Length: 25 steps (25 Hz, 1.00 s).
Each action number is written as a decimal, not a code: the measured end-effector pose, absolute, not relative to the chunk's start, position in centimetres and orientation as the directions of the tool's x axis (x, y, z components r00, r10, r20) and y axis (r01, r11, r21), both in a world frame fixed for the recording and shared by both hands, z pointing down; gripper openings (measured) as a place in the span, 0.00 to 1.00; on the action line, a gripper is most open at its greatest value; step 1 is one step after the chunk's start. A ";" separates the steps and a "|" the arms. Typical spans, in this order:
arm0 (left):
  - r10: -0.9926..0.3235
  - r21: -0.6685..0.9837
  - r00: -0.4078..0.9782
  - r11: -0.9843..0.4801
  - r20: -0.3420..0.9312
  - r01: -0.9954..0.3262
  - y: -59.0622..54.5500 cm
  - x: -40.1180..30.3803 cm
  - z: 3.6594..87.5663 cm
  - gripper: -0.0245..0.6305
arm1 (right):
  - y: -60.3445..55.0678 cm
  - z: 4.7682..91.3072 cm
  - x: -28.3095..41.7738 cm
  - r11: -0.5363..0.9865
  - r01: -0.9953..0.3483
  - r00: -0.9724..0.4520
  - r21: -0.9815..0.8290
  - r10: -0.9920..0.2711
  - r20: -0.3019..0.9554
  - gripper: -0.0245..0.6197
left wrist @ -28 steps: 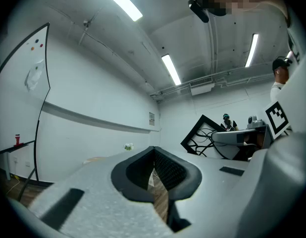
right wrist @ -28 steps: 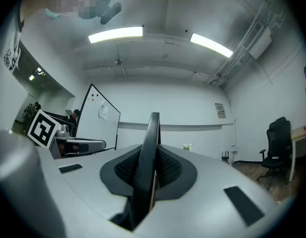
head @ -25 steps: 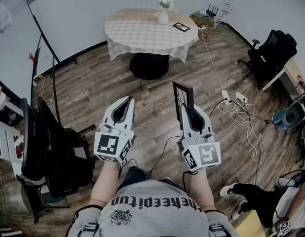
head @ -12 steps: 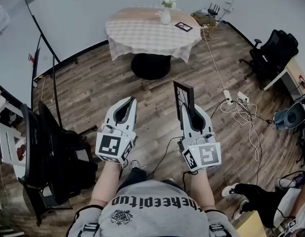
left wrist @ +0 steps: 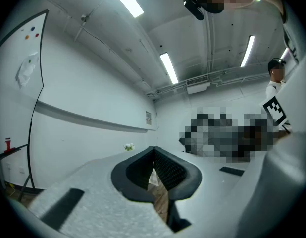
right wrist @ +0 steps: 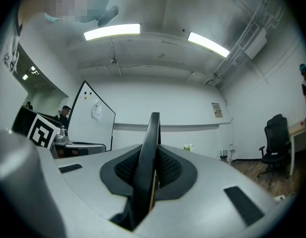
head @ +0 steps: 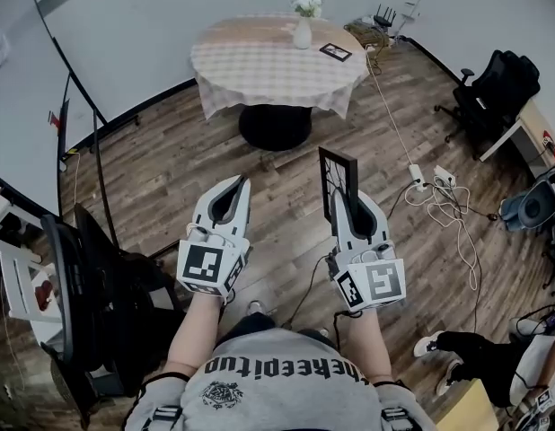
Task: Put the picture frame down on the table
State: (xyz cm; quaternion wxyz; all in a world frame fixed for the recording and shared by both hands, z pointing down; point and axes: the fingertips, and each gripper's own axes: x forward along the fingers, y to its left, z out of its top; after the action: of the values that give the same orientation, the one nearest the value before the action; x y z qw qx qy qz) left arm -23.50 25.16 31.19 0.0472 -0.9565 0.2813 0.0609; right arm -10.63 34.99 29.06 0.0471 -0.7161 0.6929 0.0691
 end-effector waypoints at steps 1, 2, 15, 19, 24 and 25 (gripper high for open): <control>-0.527 -0.069 0.837 -0.838 -0.149 -0.541 24.5 -23.8 31.1 0.06 | 34.5 29.1 -10.9 -0.045 -0.999 0.039 0.029 -0.985 -0.166 0.11; -0.521 -0.079 0.839 -0.840 -0.156 -0.536 23.9 -24.1 31.0 0.06 | 34.0 29.2 -11.2 -0.056 -0.998 0.050 0.031 -0.985 -0.168 0.11; -0.457 -0.044 0.872 -0.881 -0.175 -0.471 18.2 -25.5 31.6 0.06 | 28.9 29.9 -13.0 -0.118 -0.993 0.112 0.029 -0.980 -0.163 0.11; -0.469 -0.033 0.866 -0.876 -0.172 -0.481 15.8 -24.6 32.1 0.06 | 26.7 30.2 -11.9 -0.112 -0.993 0.106 0.030 -0.981 -0.163 0.11; -0.480 -0.022 0.860 -0.871 -0.174 -0.490 12.8 -22.1 32.2 0.06 | 23.2 30.4 -9.3 -0.091 -0.996 0.087 0.020 -0.984 -0.157 0.11; -0.482 -0.025 0.859 -0.870 -0.173 -0.493 12.2 -21.5 32.2 0.06 | 22.5 30.3 -8.7 -0.087 -0.996 0.083 0.019 -0.984 -0.158 0.11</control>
State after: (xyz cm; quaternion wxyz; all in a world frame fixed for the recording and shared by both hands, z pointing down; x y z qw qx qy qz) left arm -21.46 12.20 32.15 0.0341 -0.9635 0.2529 0.0807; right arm -8.67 22.52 30.31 0.0468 -0.7344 0.6740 0.0649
